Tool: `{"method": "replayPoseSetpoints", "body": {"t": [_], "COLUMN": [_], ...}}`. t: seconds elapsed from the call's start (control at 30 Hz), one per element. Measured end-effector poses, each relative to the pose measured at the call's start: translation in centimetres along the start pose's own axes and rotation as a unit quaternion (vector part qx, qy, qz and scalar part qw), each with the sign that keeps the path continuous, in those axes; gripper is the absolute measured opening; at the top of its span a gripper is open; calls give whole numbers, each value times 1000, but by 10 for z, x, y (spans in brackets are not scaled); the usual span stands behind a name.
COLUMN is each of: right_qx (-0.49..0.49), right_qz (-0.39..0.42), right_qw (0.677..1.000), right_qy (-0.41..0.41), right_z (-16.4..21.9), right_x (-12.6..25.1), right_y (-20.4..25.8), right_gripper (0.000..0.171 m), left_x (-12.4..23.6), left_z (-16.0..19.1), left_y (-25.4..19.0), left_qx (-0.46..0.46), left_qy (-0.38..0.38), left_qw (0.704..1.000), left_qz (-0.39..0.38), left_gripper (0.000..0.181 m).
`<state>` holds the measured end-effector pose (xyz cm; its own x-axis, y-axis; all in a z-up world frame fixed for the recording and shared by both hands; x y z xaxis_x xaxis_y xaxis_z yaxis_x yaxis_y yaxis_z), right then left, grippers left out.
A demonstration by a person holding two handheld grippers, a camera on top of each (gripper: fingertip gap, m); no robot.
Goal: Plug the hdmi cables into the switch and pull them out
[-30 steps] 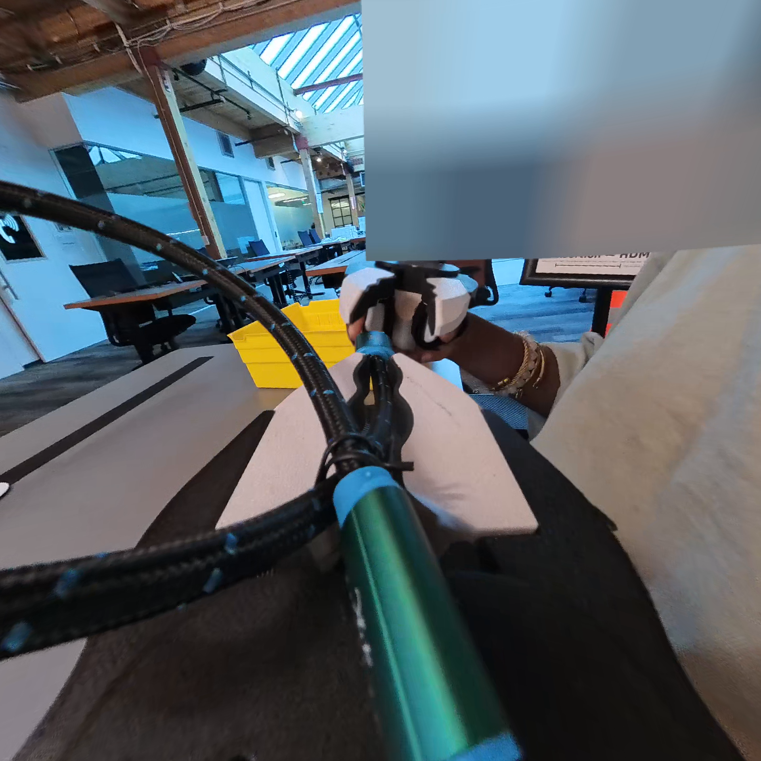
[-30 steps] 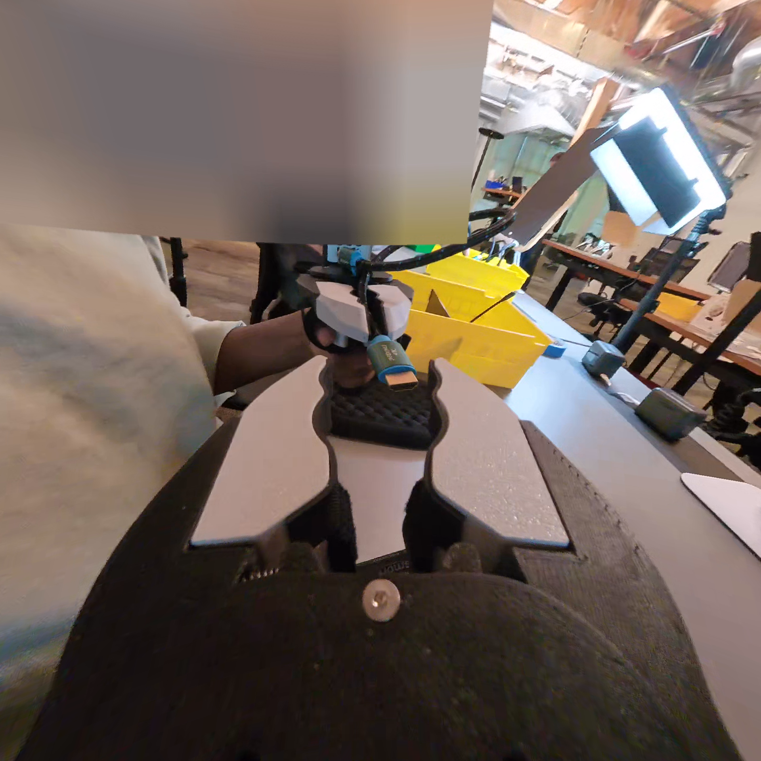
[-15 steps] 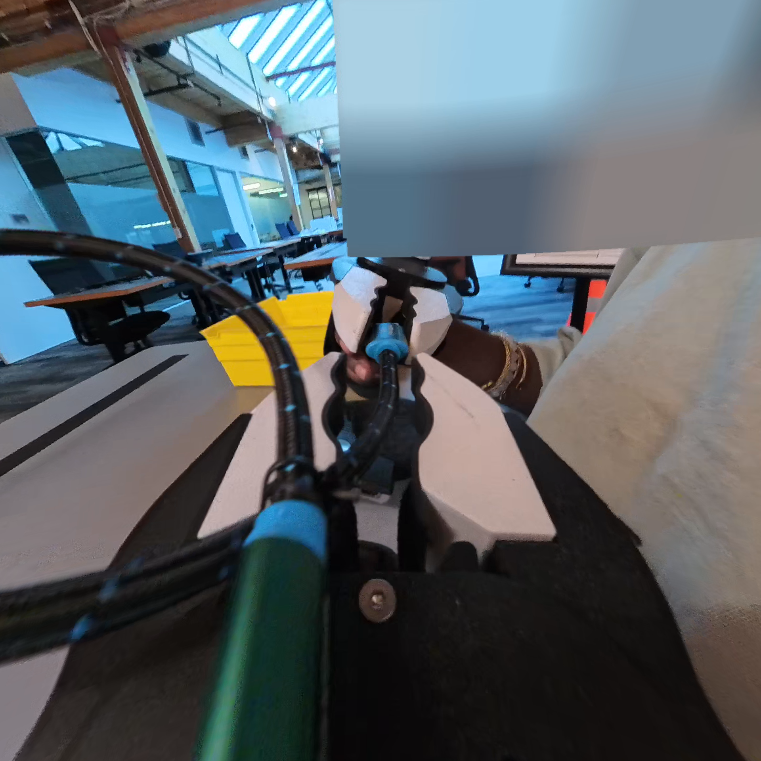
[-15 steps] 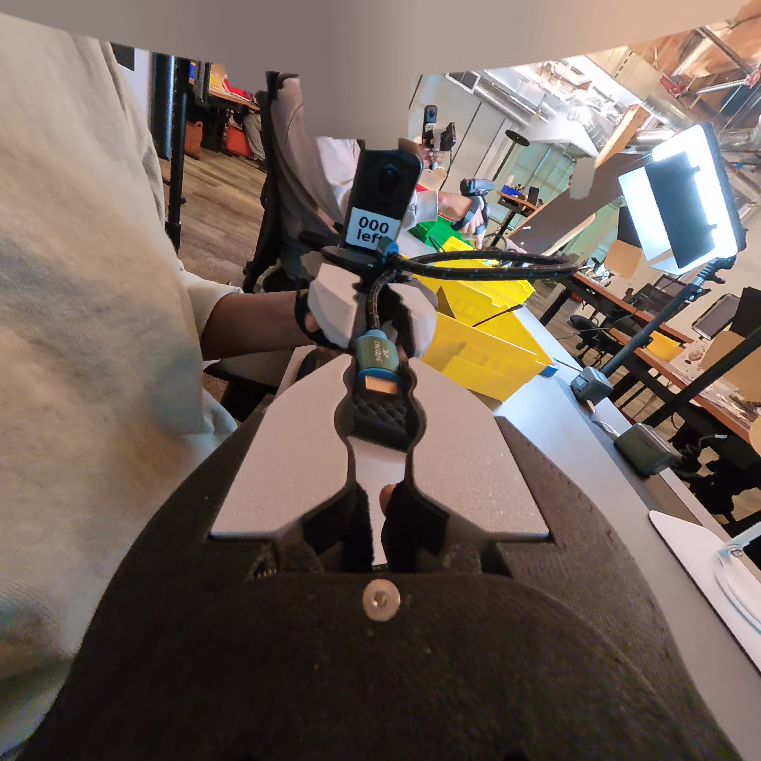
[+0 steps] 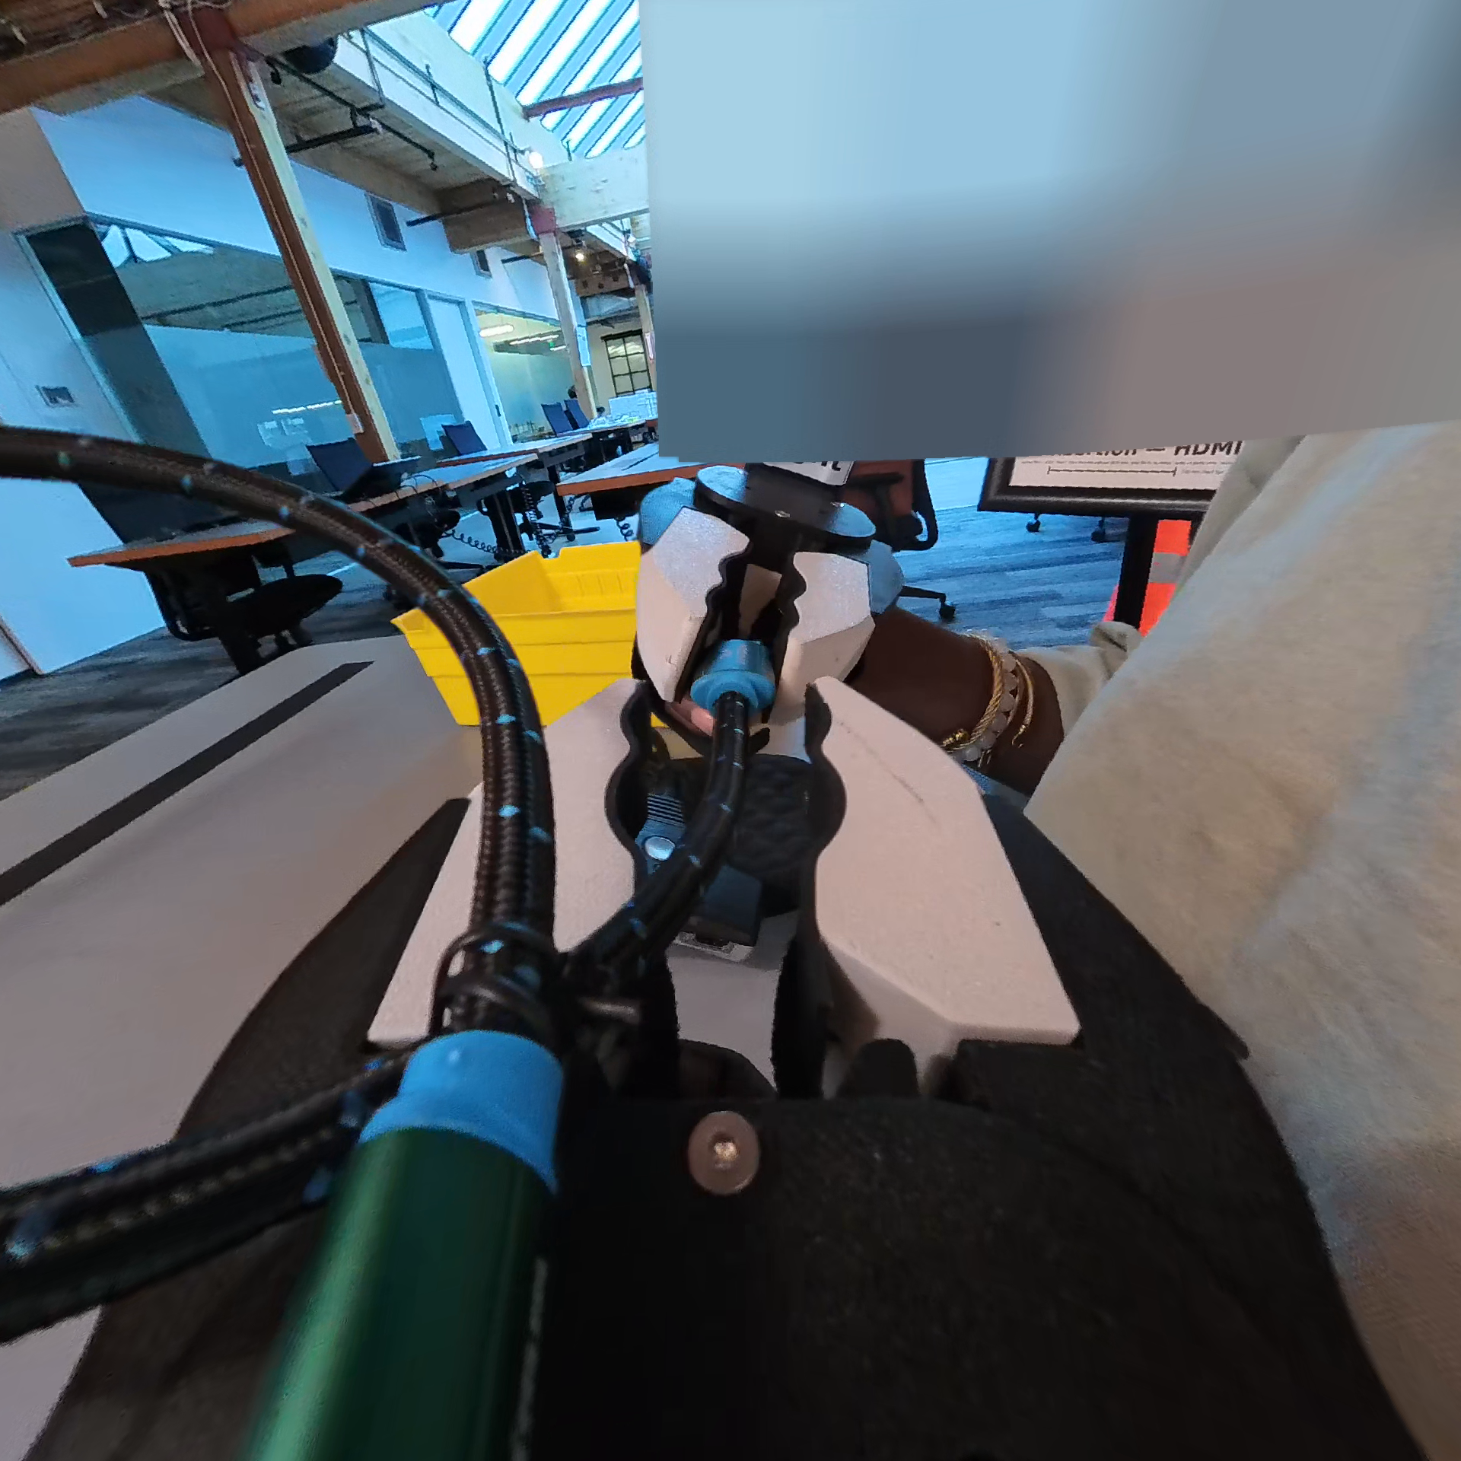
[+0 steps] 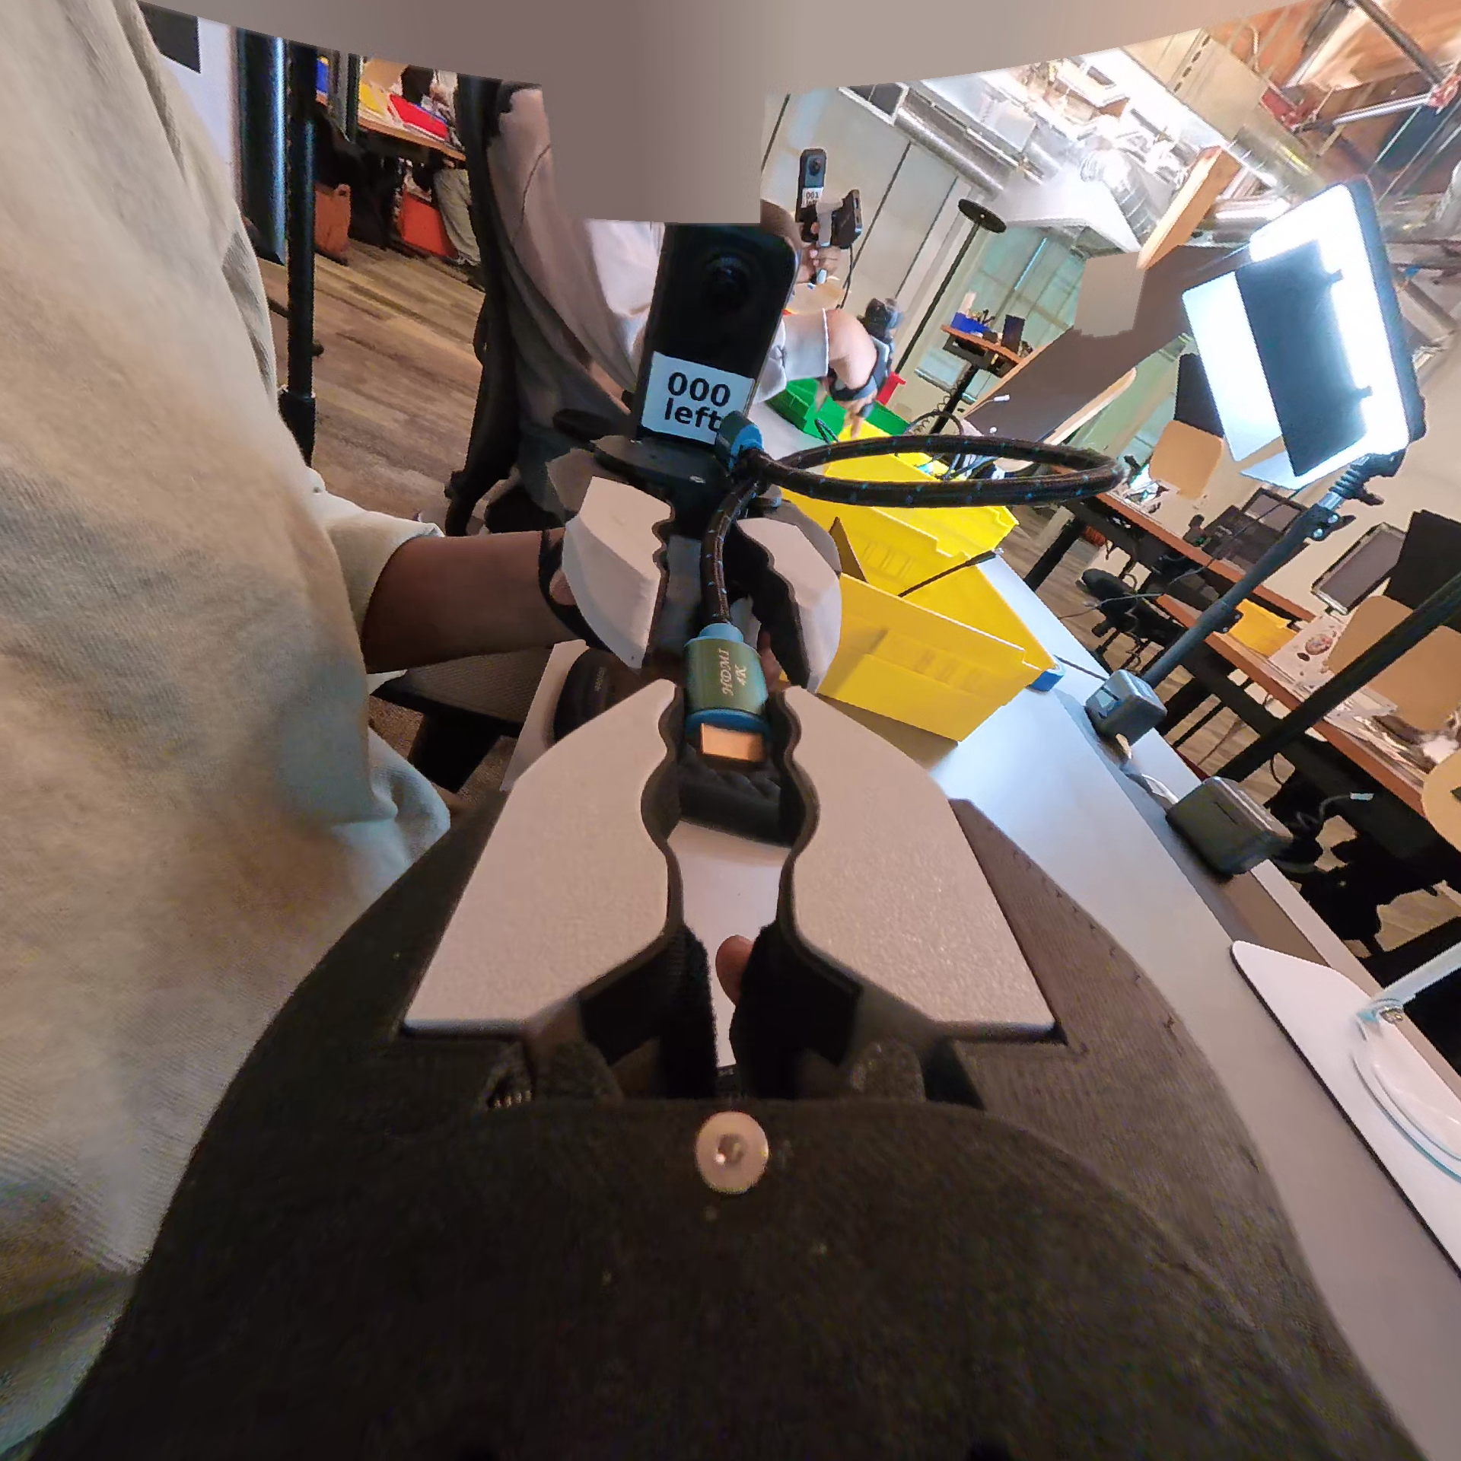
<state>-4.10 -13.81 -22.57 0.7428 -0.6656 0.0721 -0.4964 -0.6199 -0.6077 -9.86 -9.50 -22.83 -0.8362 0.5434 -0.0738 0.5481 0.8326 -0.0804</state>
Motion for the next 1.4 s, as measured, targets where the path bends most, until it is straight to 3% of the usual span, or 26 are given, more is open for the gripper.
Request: {"method": "replayPoseSetpoints", "body": {"t": [0.27,0.53,0.8,0.83,0.93,1.0,1.03,1.1,1.23,1.4], "right_qx": [-19,-27,-46,-46,-47,-37,-28,-8,40,61], "right_qz": [18,6,-17,-20,0,1,-7,-38,-86,-70], "right_qw": [999,998,997,997,995,985,974,944,904,910], "right_qy": [40,58,56,57,91,171,225,329,417,403], "right_z": [1,5,9,10,22,44,58,83,109,121], "right_x": [0,-4,-1,4,32,53,63,80,76,56], "right_y": [-3,1,0,0,-6,-3,0,8,18,16], "right_gripper": [20,21,21,24,60,80,82,80,68,49], "left_x": [-2,-1,-1,0,12,21,23,26,22,18], "left_z": [-1,5,9,7,2,3,5,11,20,32], "left_y": [4,3,7,8,21,30,34,40,45,48], "left_qx": [46,-8,16,17,21,15,11,6,3,-19], "left_qy": [-18,14,6,1,-7,4,11,25,41,72], "left_qw": [999,1000,1000,1000,999,997,996,994,992,990], "left_qz": [-1,-17,-3,-7,-47,-76,-88,-106,-116,-122], "left_gripper": [20,22,21,21,20,20,20,20,20,20]}}
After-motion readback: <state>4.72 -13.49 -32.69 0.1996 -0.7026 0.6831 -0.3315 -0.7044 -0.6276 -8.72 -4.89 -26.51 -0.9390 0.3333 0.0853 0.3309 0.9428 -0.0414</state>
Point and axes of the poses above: each gripper's, where its closed fingertips meet, x back along the fingers, z out of its underside, y = z × x across the jaws, the point moved 4 cm from there along x, back along the fingers, and after that the axes turned 13 degrees about x, right-handed, at the moved point
